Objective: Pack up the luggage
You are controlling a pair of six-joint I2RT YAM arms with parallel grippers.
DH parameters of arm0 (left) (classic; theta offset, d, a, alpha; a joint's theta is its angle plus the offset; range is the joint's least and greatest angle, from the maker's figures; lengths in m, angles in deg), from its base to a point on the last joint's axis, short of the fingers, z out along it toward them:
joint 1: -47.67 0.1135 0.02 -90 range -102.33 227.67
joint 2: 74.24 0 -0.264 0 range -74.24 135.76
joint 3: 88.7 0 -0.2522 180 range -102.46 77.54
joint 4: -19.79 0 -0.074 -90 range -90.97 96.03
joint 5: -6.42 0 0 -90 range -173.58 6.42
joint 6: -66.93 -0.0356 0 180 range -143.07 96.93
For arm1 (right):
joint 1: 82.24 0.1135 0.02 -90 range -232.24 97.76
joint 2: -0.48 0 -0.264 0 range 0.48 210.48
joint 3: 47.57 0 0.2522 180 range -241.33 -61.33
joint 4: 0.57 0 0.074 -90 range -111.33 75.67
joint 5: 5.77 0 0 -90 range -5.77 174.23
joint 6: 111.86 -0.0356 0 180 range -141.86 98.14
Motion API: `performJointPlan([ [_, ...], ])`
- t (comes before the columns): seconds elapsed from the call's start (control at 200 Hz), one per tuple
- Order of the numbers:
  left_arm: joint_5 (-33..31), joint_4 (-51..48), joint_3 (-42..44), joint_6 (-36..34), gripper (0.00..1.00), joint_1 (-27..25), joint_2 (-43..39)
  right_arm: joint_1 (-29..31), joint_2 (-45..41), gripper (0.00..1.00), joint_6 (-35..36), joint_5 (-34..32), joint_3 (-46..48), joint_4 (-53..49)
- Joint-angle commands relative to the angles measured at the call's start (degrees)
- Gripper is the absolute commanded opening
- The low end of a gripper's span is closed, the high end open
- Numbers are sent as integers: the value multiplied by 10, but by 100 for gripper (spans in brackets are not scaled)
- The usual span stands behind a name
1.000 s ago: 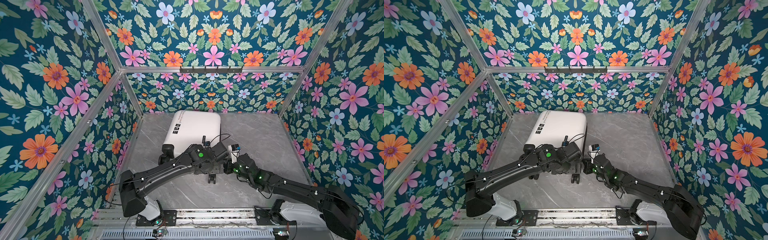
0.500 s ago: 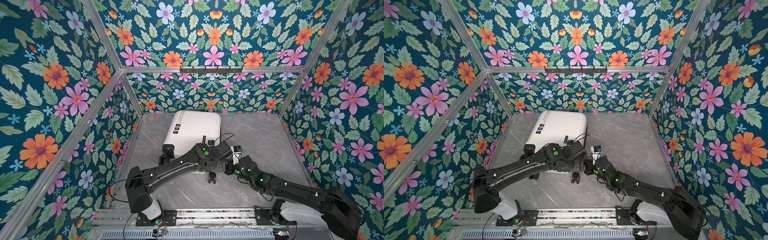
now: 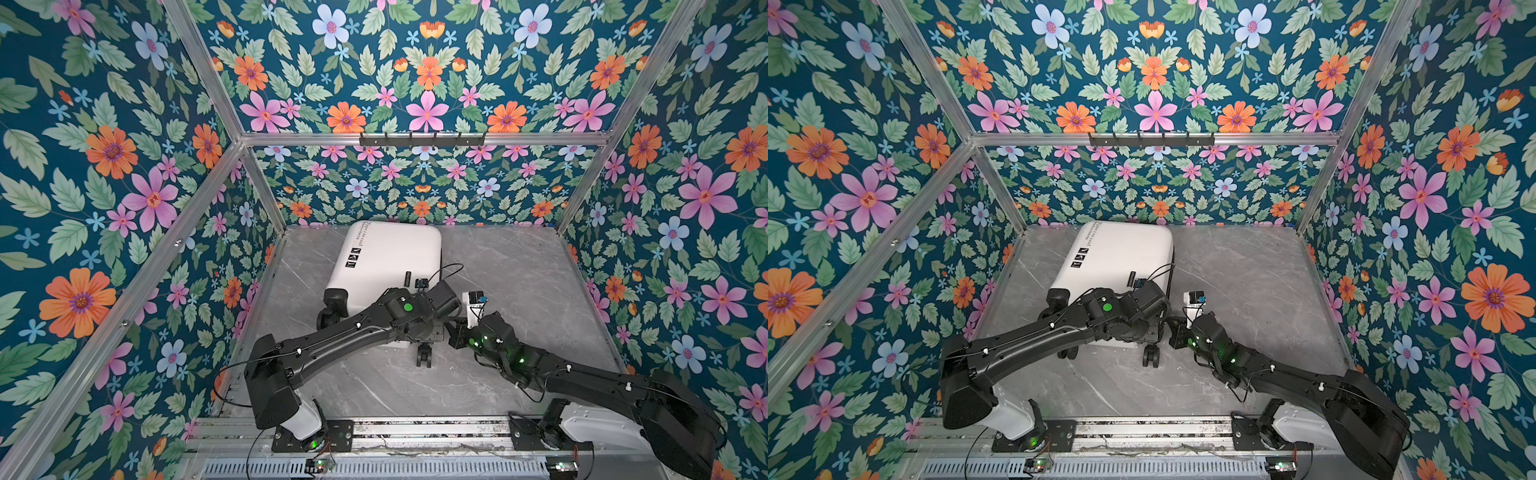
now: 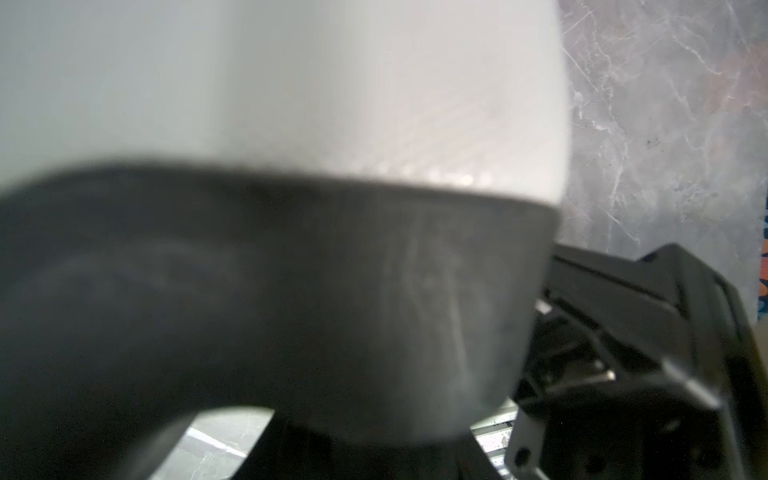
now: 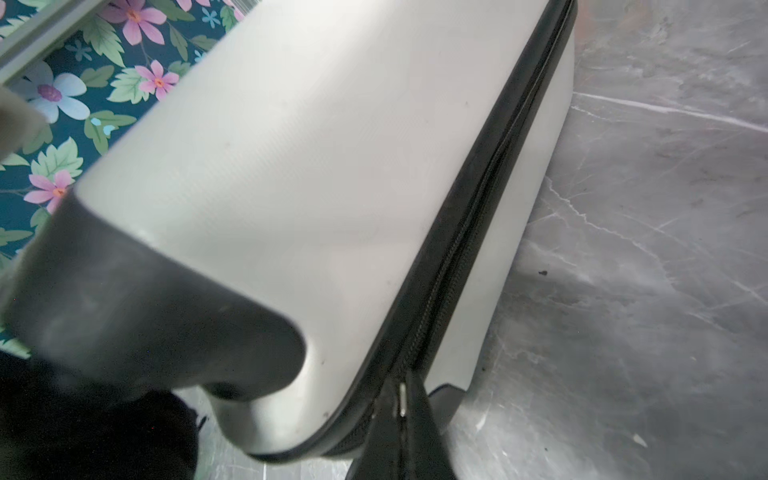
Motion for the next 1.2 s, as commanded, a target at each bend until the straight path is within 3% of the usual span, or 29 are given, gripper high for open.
performJointPlan([
  [0.0, -9, -40, 1, 5, 0, 1, -17, -22, 19, 0, 19, -44, -10, 44],
  [0.535, -12, -91, -8, -19, 0, -1, -54, -110, 191, 0, 5, -17, -129, 154],
  [0.89, -66, -123, -44, -24, 0, 29, -57, -112, 97, 0, 11, 52, -22, 187],
  [1.195, -73, -137, -84, -54, 0, 61, -46, -112, 1, 0, 46, 150, 44, 123],
])
